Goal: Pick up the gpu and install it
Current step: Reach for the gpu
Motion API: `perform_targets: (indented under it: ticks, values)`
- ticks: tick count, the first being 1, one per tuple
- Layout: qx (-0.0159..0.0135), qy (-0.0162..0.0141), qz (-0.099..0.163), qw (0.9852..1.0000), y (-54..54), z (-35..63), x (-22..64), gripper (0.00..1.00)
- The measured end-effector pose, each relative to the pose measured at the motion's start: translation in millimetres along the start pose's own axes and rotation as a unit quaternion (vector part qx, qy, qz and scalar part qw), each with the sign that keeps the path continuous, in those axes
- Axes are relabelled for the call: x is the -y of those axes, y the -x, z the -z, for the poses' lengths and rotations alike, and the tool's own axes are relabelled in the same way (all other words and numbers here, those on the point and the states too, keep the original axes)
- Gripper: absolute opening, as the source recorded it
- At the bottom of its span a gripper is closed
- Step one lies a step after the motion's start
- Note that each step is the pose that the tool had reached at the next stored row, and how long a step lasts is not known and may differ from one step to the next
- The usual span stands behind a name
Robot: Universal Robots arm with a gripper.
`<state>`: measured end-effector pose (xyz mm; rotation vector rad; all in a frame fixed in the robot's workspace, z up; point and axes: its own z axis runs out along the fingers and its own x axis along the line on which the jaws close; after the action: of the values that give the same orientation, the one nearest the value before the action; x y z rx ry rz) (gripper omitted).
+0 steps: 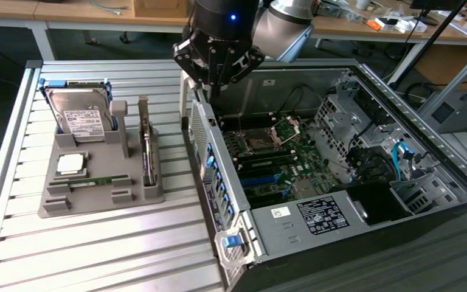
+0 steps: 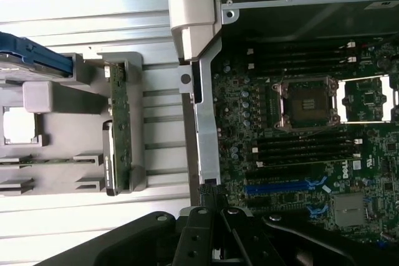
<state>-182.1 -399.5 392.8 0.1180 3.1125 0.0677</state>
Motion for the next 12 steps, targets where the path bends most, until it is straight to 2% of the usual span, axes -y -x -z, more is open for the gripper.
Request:
perform_targets:
  ticks: [12]
  values:
    - [0.0000,0.0000,0.000,1.0000,-3.8,0.1,0.5,0.11]
